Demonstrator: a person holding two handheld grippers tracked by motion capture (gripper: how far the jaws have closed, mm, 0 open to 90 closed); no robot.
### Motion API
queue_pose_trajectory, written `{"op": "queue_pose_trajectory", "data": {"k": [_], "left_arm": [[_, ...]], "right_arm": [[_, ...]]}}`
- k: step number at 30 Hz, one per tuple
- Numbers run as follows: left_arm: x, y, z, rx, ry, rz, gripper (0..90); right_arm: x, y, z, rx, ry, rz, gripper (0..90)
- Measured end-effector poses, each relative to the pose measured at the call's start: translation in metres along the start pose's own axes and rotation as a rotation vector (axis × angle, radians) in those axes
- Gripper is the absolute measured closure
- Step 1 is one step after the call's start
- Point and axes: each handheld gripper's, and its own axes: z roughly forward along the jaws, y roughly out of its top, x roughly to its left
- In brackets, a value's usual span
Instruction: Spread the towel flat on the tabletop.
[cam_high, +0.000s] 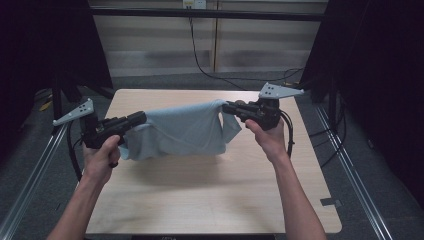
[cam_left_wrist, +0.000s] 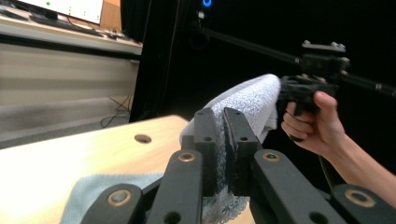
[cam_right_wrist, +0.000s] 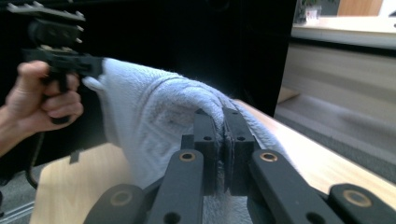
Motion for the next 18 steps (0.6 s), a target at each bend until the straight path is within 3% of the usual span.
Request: {"op": "queue_pose_trajectory", "data": {"k": [2, 4, 7, 8, 10, 11, 12, 13, 14, 15, 18], "left_arm": [[0.004, -0.006, -0.001, 0.021, 0.029, 0.0, 84.8], [0.009, -0.019, -0.003, 0.048, 0.017, -0.032, 84.6], [0.015, -0.044, -0.011, 0.102, 0.003, -0.061, 84.0], [0.015, -0.044, -0.011, 0.102, 0.003, -0.061, 83.7], [0.024, -0.075, -0.013, 0.185, 0.033, -0.102, 83.4], [0.027, -0.089, -0.011, 0.229, 0.055, -0.107, 82.8], [0.027, -0.089, -0.011, 0.229, 0.055, -0.107, 82.4], [0.033, -0.105, -0.008, 0.263, 0.069, -0.131, 82.0], [0.033, -0.105, -0.008, 0.263, 0.069, -0.131, 81.3], [0.038, -0.115, -0.003, 0.317, 0.085, -0.151, 78.9], [0.039, -0.117, -0.001, 0.334, 0.085, -0.145, 66.5]], "right_arm": [[0.003, 0.001, 0.0, 0.025, 0.015, 0.001, 85.1], [0.006, -0.011, 0.003, 0.077, 0.033, 0.017, 85.0], [0.012, -0.04, 0.008, 0.203, 0.085, 0.038, 84.4], [0.014, -0.051, 0.01, 0.248, 0.087, 0.039, 83.8], [0.015, -0.075, 0.012, 0.307, 0.093, 0.063, 82.6], [0.014, -0.086, 0.013, 0.325, 0.089, 0.074, 82.1], [0.012, -0.099, 0.014, 0.334, 0.091, 0.099, 80.8], [0.01, -0.11, 0.016, 0.351, 0.086, 0.116, 80.8], [0.01, -0.11, 0.016, 0.351, 0.086, 0.116, 80.8], [0.008, -0.126, 0.021, 0.387, 0.076, 0.135, 80.1], [0.007, -0.14, 0.026, 0.417, 0.081, 0.156, 80.3]]}}
